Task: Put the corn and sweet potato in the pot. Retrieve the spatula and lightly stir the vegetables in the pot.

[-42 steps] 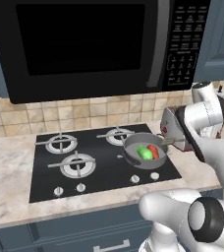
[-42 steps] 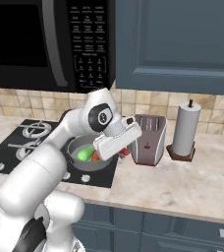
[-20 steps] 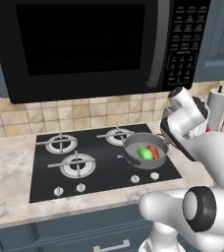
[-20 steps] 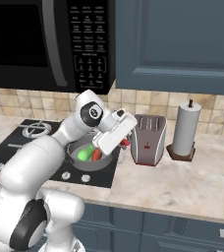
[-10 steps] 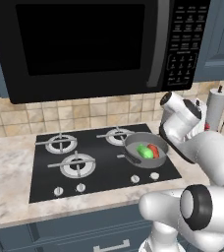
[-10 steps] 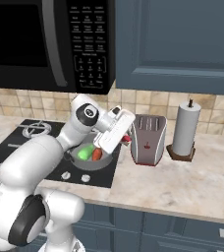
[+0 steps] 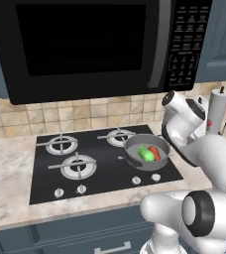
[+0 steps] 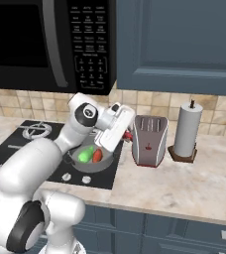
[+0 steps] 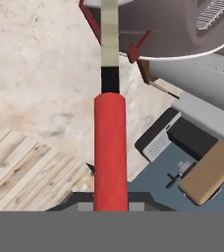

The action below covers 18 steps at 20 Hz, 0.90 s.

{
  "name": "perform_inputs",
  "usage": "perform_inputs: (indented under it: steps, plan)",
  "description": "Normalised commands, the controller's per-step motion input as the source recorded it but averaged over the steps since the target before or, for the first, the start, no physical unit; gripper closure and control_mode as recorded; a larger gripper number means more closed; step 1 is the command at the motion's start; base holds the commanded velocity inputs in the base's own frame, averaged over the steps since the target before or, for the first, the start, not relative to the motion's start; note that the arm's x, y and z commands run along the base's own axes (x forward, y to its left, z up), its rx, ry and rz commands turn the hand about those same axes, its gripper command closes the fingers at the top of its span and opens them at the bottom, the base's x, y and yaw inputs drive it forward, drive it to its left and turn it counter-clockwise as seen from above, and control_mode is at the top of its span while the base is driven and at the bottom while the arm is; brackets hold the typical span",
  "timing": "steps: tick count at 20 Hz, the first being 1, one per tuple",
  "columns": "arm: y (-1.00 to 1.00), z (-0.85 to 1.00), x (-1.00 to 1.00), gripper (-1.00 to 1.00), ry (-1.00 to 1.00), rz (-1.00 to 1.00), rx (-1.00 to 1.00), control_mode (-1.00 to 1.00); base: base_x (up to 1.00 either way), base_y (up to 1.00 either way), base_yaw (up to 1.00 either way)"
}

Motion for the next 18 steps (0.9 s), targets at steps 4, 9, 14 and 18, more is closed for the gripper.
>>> perform_inputs:
  steps: [4, 9, 14, 18]
  plan:
    - [0.0, 0.07, -0.15, 1.0, -0.12, 0.08, 0.0, -1.0, 0.0, 0.0, 0.0]
    - [0.12, 0.06, -0.01, 1.0, 0.0, 0.16, 0.0, -1.0, 0.0, 0.0, 0.0]
    - [0.21, 0.0, 0.24, 1.0, 0.01, 0.08, -0.05, -1.0, 0.0, 0.0, 0.0]
    - [0.25, -0.01, 0.23, 1.0, 0.11, 0.01, -0.07, -1.0, 0.0, 0.0, 0.0]
